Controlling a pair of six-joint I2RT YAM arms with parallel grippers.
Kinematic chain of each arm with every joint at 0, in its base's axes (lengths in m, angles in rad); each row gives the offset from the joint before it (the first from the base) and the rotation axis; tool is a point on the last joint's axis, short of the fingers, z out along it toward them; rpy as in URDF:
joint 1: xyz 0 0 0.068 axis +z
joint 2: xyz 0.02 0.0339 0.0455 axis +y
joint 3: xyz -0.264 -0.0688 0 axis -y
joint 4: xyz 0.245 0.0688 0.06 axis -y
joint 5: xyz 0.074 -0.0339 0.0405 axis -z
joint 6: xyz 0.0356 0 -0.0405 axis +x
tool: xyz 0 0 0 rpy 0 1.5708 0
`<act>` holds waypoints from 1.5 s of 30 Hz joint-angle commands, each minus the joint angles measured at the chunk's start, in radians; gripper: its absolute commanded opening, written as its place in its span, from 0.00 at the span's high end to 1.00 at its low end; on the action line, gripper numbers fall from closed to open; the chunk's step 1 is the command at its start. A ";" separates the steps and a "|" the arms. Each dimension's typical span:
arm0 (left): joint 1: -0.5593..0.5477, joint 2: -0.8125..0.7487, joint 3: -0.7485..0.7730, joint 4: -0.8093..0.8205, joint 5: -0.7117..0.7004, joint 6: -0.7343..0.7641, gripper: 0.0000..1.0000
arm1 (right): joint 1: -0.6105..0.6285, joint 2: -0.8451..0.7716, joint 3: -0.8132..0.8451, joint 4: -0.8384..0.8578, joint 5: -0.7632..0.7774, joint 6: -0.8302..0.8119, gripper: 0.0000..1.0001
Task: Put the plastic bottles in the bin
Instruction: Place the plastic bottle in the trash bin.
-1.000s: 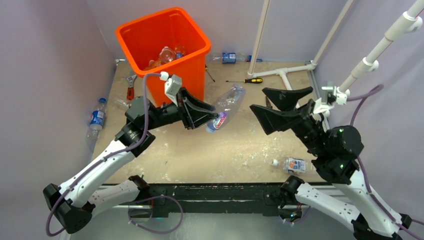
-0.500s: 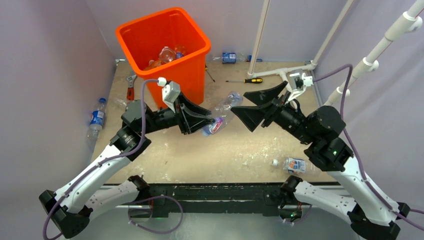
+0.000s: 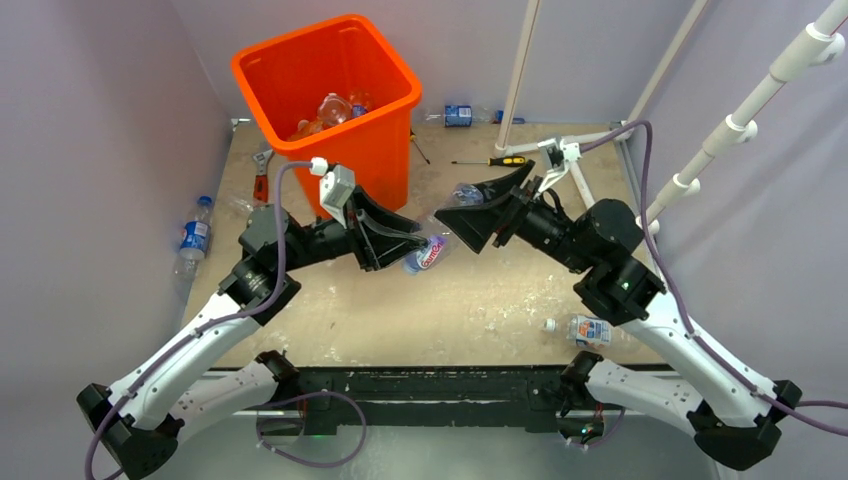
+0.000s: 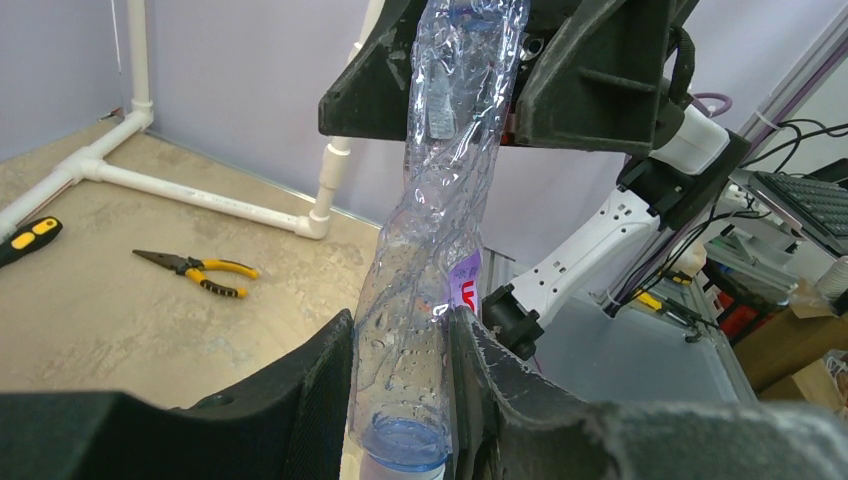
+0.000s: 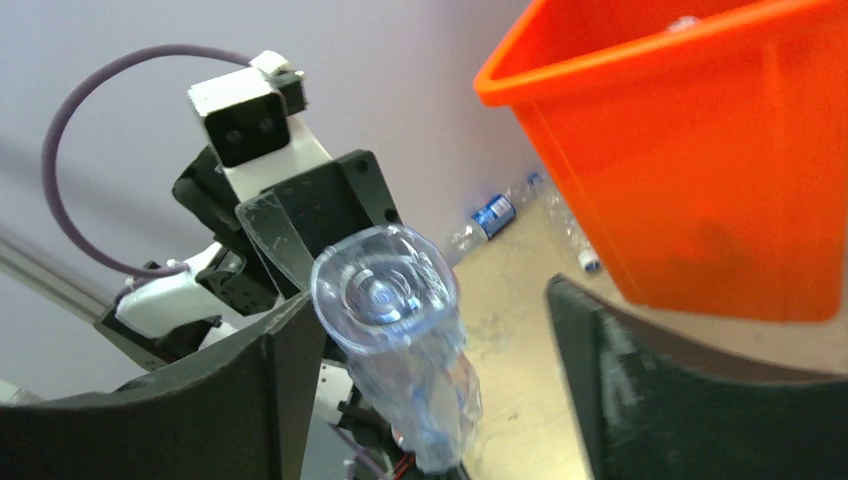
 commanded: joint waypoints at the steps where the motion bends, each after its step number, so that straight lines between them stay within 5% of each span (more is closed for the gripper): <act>1: -0.005 0.008 -0.008 0.057 0.015 -0.017 1.00 | 0.003 0.045 0.015 0.153 -0.102 0.051 0.26; 5: -0.004 0.010 -0.012 0.065 0.004 -0.020 1.00 | 0.003 0.062 0.007 0.181 -0.123 0.060 0.60; 11: -0.005 -0.057 -0.036 0.049 -0.108 -0.016 0.25 | 0.003 0.011 -0.024 0.213 -0.094 0.033 0.79; 13: -0.004 -0.112 -0.052 0.022 -0.185 -0.005 0.13 | 0.003 -0.019 -0.023 0.207 -0.073 0.002 0.86; 16: -0.004 -0.209 -0.068 -0.091 -0.300 0.039 0.08 | 0.003 -0.084 -0.034 0.198 -0.021 -0.061 1.00; 21: -0.004 -0.376 -0.119 -0.288 -0.425 0.066 0.04 | 0.003 -0.176 -0.040 0.249 0.053 -0.145 1.00; 26: -0.005 -0.480 -0.230 -0.312 -0.440 0.022 0.04 | 0.003 -0.165 -0.071 0.502 0.136 -0.173 1.00; 37: -0.005 -0.509 -0.387 -0.263 -0.388 -0.080 0.09 | 0.003 0.266 0.164 0.792 0.159 -0.236 1.00; 45: -0.005 -0.457 -0.360 -0.440 -0.571 -0.099 0.10 | 0.003 0.592 0.451 0.805 0.283 -0.338 1.00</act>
